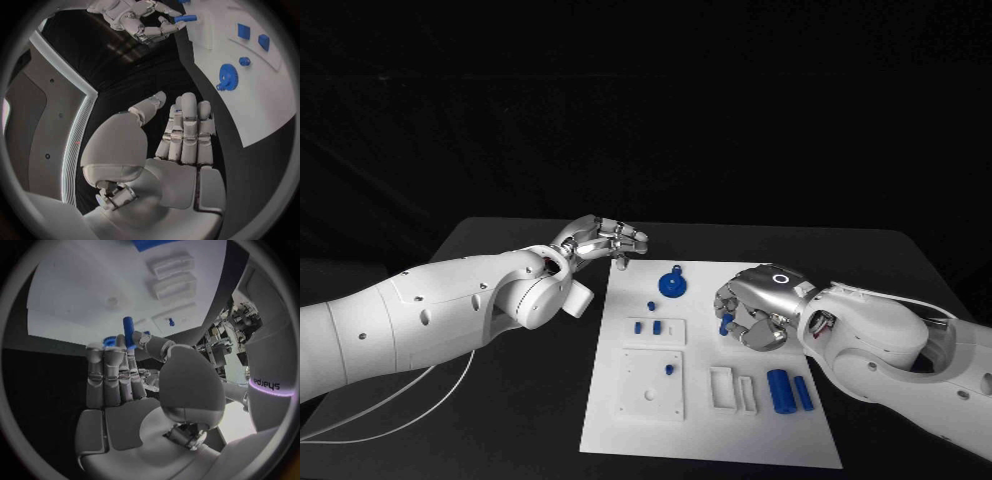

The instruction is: Assemble the parts on the task board

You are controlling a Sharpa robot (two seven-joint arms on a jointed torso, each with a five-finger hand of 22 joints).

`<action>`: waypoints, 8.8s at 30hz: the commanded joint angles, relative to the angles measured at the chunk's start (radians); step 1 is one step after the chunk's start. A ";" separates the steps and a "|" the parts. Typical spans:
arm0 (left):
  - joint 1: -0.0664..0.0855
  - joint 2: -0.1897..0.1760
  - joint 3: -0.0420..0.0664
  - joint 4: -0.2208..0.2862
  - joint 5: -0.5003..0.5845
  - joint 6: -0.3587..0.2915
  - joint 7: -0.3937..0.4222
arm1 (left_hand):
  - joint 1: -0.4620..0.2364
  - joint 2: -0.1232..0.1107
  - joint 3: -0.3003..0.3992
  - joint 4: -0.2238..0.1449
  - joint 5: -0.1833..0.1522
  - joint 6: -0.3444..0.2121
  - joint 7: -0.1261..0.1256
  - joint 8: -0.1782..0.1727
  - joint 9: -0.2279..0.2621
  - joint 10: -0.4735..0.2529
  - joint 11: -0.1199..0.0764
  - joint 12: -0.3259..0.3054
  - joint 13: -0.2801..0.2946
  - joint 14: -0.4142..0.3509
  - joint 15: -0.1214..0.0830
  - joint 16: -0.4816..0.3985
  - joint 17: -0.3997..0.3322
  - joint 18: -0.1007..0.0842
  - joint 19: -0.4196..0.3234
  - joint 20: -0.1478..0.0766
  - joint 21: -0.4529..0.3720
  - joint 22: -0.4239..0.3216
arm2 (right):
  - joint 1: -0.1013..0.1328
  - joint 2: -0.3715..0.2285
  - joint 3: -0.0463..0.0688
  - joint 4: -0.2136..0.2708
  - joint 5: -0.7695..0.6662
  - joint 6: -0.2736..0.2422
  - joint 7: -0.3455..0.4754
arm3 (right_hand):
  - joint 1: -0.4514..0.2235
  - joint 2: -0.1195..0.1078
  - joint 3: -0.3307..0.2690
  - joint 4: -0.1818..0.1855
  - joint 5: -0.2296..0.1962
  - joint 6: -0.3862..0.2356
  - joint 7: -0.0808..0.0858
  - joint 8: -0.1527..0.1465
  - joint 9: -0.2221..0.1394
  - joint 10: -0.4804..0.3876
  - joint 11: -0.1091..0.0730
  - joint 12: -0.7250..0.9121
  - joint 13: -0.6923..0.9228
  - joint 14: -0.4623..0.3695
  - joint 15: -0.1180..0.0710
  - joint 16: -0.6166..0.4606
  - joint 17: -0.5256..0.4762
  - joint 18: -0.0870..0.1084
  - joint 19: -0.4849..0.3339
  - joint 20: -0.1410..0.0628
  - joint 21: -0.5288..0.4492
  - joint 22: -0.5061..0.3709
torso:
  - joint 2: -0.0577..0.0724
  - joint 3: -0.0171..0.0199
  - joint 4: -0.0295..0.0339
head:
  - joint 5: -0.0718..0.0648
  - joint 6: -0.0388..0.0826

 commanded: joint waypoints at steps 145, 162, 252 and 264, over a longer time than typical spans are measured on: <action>0.000 0.020 0.000 -0.010 0.004 0.019 -0.001 | -0.010 0.009 -0.001 -0.005 0.003 -0.011 0.000 0.007 -0.003 0.002 0.003 0.005 -0.001 0.008 0.000 -0.011 0.006 0.012 0.005 -0.020 -0.008 0.004 | -0.084 0.236 -0.074 -0.001 -0.074 0.053 0.052 | -0.056 -0.002 0.006 -0.037 0.081 0.012 0.001 -0.005 -0.003 0.004 0.002 -0.009 0.048 0.004 -0.005 -0.003 -0.003 0.085 0.005 0.000 0.009 0.017 | 0.000 -0.0016 0.0002 | 0.069 -0.067; 0.000 0.018 0.000 -0.010 0.004 0.019 -0.002 | -0.010 0.009 0.000 -0.005 0.004 -0.011 0.000 0.008 -0.004 0.002 0.003 0.005 -0.001 0.008 0.000 -0.012 0.006 0.012 0.005 -0.020 -0.009 0.005 | -0.081 0.239 -0.087 -0.003 -0.038 0.055 0.062 | -0.153 -0.033 -0.144 -0.021 0.159 0.008 0.003 -0.018 -0.008 -0.005 0.005 -0.023 0.067 -0.004 -0.002 -0.005 -0.002 0.085 -0.005 0.001 0.012 0.016 | 0.000 -0.0011 0.0002 | 0.069 -0.070; -0.078 0.048 -0.027 -0.064 0.051 0.016 0.013 | -0.014 0.009 -0.001 -0.003 0.003 -0.010 0.000 0.011 -0.005 0.002 0.003 0.005 -0.001 0.009 0.000 -0.014 0.009 0.011 0.006 -0.020 -0.012 0.008 | 0.071 -0.161 -0.113 -0.016 0.834 0.369 -0.384 | -0.260 0.011 -0.284 0.224 0.009 -0.037 -0.022 -0.025 0.102 -0.125 -0.063 0.836 0.907 0.002 -0.065 0.192 0.159 0.085 0.031 -0.049 0.126 0.020 | -0.102 0.0032 -0.0337 | -0.074 -0.062; -0.082 0.041 -0.030 -0.053 0.087 0.034 0.036 | -0.125 -0.007 -0.109 0.020 0.000 -0.017 0.002 0.015 -0.009 -0.002 0.003 0.004 -0.003 0.004 0.001 -0.021 0.017 0.013 -0.001 -0.020 -0.024 0.013 | 0.071 -0.141 -0.146 0.006 0.794 0.323 -0.410 | -0.304 -0.027 -0.288 0.254 0.007 -0.036 -0.024 -0.027 0.117 -0.126 -0.064 0.851 0.925 0.005 -0.067 0.196 0.172 0.085 0.032 -0.051 0.137 0.019 | -0.101 0.0004 -0.0313 | -0.093 -0.076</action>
